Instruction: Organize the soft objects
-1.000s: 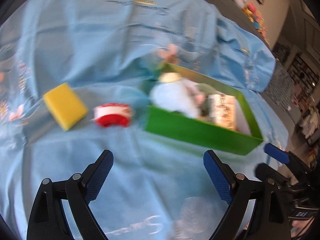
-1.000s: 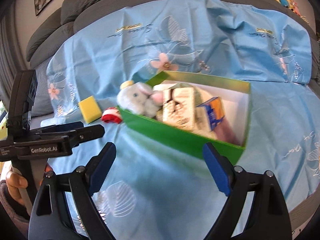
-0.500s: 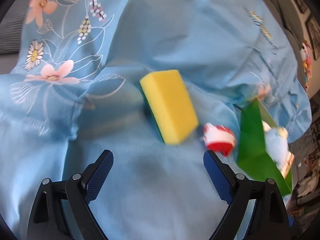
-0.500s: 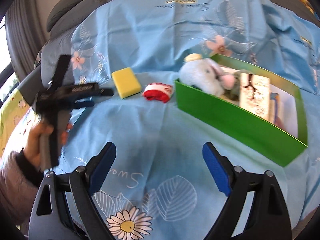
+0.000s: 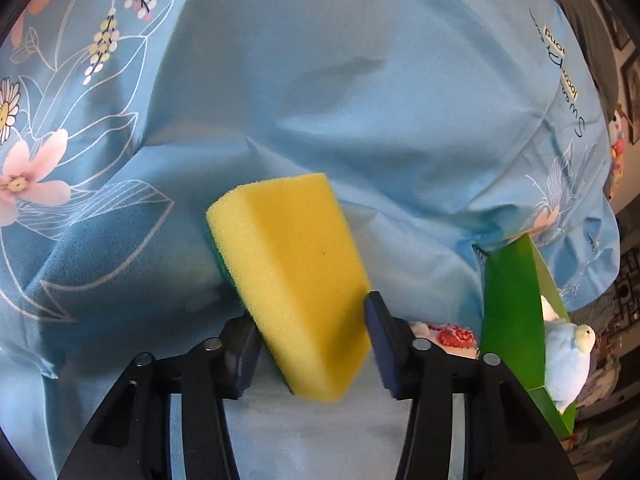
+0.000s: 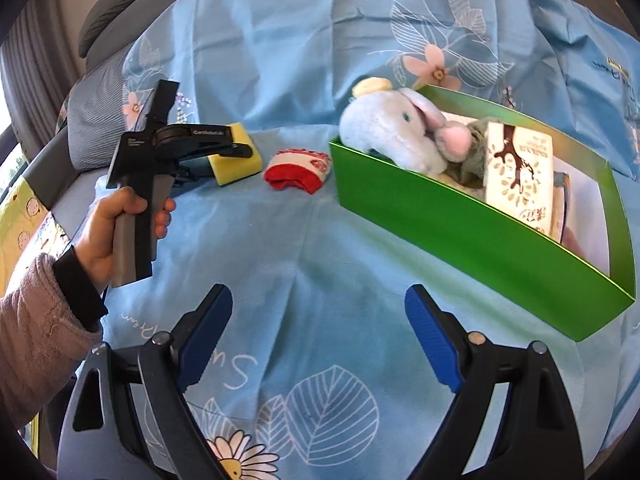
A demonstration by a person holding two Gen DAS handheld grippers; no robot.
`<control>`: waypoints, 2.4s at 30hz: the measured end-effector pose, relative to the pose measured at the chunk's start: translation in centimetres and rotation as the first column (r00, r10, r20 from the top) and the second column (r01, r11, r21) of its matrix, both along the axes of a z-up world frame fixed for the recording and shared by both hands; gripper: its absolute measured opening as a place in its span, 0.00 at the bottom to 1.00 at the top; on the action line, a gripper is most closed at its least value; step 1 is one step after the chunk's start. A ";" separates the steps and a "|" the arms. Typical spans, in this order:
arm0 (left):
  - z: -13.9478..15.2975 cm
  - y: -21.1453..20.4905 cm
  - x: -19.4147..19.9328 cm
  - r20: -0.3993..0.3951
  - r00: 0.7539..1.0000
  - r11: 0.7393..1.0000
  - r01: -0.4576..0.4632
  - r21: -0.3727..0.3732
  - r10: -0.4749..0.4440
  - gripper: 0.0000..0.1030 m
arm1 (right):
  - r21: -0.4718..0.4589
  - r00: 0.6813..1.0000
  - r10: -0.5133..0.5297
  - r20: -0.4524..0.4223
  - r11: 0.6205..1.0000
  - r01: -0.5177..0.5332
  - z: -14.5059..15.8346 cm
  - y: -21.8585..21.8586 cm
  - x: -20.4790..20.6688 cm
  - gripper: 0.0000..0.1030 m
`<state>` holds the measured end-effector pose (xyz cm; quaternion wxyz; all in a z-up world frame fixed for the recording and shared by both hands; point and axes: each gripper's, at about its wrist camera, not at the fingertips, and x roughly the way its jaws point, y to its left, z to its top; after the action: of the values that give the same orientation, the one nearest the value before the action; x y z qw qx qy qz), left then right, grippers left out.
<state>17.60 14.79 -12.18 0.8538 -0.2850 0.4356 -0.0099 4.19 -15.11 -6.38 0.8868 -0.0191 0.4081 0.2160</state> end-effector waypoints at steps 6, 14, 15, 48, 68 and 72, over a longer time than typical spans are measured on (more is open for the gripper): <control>3.3 -1.6 -4.2 0.059 0.993 0.994 0.102 0.033 -0.104 0.32 | 0.011 1.000 -0.010 -0.001 1.000 0.010 0.1 -0.4 0.0 0.86; 5.5 -9.5 -11.8 0.046 0.915 0.916 0.398 0.045 -0.400 0.32 | 0.014 0.999 0.044 -0.020 0.999 -0.043 0.3 -0.7 -1.8 0.86; 5.4 -10.3 -12.5 0.039 0.907 0.908 0.417 0.033 -0.419 0.32 | 0.009 0.999 0.046 -0.025 0.999 -0.046 0.1 -0.8 -2.1 0.86; 4.3 -10.4 -18.0 0.001 0.933 0.922 0.356 0.154 -0.360 0.69 | 0.004 0.965 0.259 -0.026 0.966 -0.259 -3.9 5.3 -3.7 0.64; 7.5 -11.0 -19.2 0.053 0.933 0.922 0.343 0.177 -0.357 0.63 | -0.001 0.964 0.261 0.054 0.965 -0.261 -1.0 6.1 -4.9 0.46; 9.0 -12.1 -19.1 0.071 0.925 0.913 0.352 0.207 -0.373 0.63 | 0.017 0.967 0.242 0.081 0.970 -0.244 0.2 5.3 -5.3 0.46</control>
<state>-1.47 2.65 -3.19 0.8829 -0.1154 0.4324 -0.1419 -1.15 -9.81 -6.20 0.8691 -0.0655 0.3645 0.3278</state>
